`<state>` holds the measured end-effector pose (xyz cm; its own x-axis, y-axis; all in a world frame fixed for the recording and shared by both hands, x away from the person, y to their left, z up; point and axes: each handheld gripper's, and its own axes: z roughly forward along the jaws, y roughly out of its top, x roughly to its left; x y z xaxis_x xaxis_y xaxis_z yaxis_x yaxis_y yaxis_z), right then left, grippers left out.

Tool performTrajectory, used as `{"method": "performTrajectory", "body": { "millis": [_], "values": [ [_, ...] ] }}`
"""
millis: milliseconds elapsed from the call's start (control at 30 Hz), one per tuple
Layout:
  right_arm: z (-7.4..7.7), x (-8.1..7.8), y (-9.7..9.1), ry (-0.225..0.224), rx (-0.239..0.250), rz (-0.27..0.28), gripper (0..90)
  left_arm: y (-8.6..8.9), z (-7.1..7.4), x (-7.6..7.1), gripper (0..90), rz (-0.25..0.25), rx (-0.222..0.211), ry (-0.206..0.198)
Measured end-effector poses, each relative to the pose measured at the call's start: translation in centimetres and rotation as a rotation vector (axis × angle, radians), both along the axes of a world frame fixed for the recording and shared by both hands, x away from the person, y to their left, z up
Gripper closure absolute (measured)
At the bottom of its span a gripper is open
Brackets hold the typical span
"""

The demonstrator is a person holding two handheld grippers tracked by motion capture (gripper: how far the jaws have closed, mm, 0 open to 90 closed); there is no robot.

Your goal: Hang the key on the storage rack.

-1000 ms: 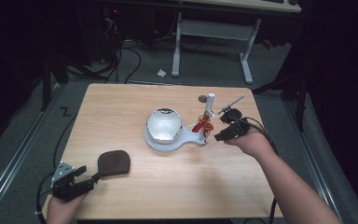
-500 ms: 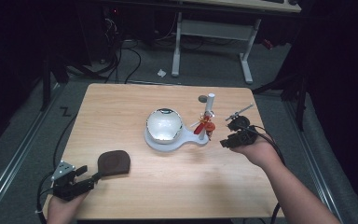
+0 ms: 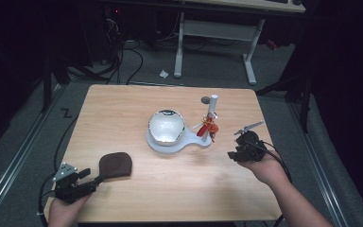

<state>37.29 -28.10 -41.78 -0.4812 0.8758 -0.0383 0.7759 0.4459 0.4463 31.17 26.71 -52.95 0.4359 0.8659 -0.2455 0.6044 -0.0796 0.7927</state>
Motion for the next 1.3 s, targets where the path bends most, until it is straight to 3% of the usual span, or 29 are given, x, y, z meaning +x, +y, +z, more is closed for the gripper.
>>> {"method": "performTrajectory", "body": {
  "millis": [367, 633, 933, 1067, 1100, 1133, 1167, 1233, 1300],
  "values": [
    [-3.8, -2.1, -0.8, -0.056, 0.051, -0.033, 51.0, -0.2, -0.2, 0.0, 32.8, -0.004, -0.002, 0.007],
    [-6.4, -3.7, -0.9, -0.107, 0.122, -0.043, 48.7, -0.3, -0.2, 0.0, 32.8, 0.003, -0.001, 0.006],
    [-8.8, -5.3, -1.0, -0.169, 0.153, -0.063, 48.1, -0.3, -0.1, 0.1, 31.6, 0.017, 0.012, -0.010],
    [-9.3, -6.0, -0.9, -0.237, 0.167, -0.079, 47.6, -0.3, 0.1, 0.1, 31.7, 0.011, 0.018, -0.016],
    [-9.6, -6.5, -0.9, -0.277, 0.185, -0.091, 47.4, -0.2, 0.1, 0.0, 32.7, 0.012, 0.018, -0.018],
    [-9.6, -6.5, -0.9, -0.277, 0.185, -0.091, 47.4, -0.2, 0.1, 0.0, 32.7, 0.013, 0.022, -0.021],
    [-10.1, -7.3, -1.0, -0.329, 0.207, -0.091, 48.0, -0.2, 0.2, 0.0, 33.7, 0.014, 0.031, -0.028],
    [-10.1, -7.8, -1.3, -0.328, 0.226, -0.082, 48.1, -0.2, 0.3, 0.0, 35.1, 0.018, 0.041, -0.044],
    [-9.8, -8.1, -1.7, -0.354, 0.212, -0.076, 48.3, -0.1, 0.6, 0.1, 35.9, 0.030, 0.040, -0.064]
  ]
}}
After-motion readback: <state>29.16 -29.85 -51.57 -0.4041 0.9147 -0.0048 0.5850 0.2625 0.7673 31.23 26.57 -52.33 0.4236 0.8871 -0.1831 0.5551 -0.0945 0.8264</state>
